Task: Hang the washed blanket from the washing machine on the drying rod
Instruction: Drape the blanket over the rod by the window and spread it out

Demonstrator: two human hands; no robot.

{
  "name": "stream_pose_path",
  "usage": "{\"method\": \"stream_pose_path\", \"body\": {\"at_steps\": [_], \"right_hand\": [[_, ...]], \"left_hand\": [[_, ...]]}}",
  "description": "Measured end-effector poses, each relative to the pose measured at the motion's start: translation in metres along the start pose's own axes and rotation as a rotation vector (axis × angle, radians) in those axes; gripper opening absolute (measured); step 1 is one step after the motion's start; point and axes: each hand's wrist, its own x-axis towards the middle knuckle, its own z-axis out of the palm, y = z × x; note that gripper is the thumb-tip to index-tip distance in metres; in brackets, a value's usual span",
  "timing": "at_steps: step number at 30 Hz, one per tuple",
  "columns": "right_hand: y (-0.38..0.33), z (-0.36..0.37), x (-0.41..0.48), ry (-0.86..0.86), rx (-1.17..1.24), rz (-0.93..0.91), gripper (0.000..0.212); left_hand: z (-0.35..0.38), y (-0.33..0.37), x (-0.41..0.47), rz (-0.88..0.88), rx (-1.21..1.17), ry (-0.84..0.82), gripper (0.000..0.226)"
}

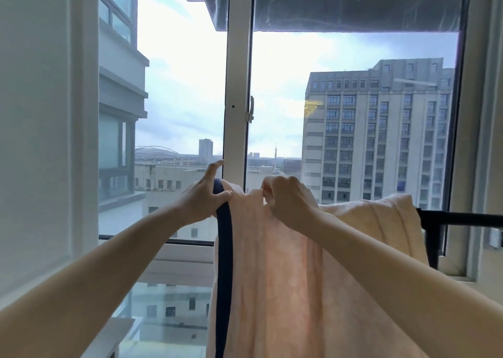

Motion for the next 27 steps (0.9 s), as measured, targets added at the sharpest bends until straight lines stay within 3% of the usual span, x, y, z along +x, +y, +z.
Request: {"method": "stream_pose_path", "body": {"at_steps": [5, 17, 20, 24, 27], "right_hand": [[0.016, -0.008, -0.006, -0.345, 0.047, 0.045, 0.033], [0.057, -0.042, -0.013, -0.169, -0.172, 0.148, 0.017], [0.077, -0.056, -0.019, -0.107, -0.252, 0.194, 0.017], [0.095, -0.062, -0.034, -0.13, -0.222, 0.203, 0.02], [0.1, -0.063, -0.043, -0.14, -0.211, 0.17, 0.024]], "left_hand": [[0.016, 0.018, 0.01, -0.031, -0.123, -0.067, 0.085], [0.038, 0.052, 0.022, 0.123, -0.228, 0.019, 0.095], [0.052, 0.062, 0.03, 0.216, -0.125, -0.003, 0.08], [0.068, 0.068, 0.03, 0.173, 0.2, -0.118, 0.034], [0.075, 0.06, 0.022, 0.161, 0.266, -0.179, 0.027]]}}
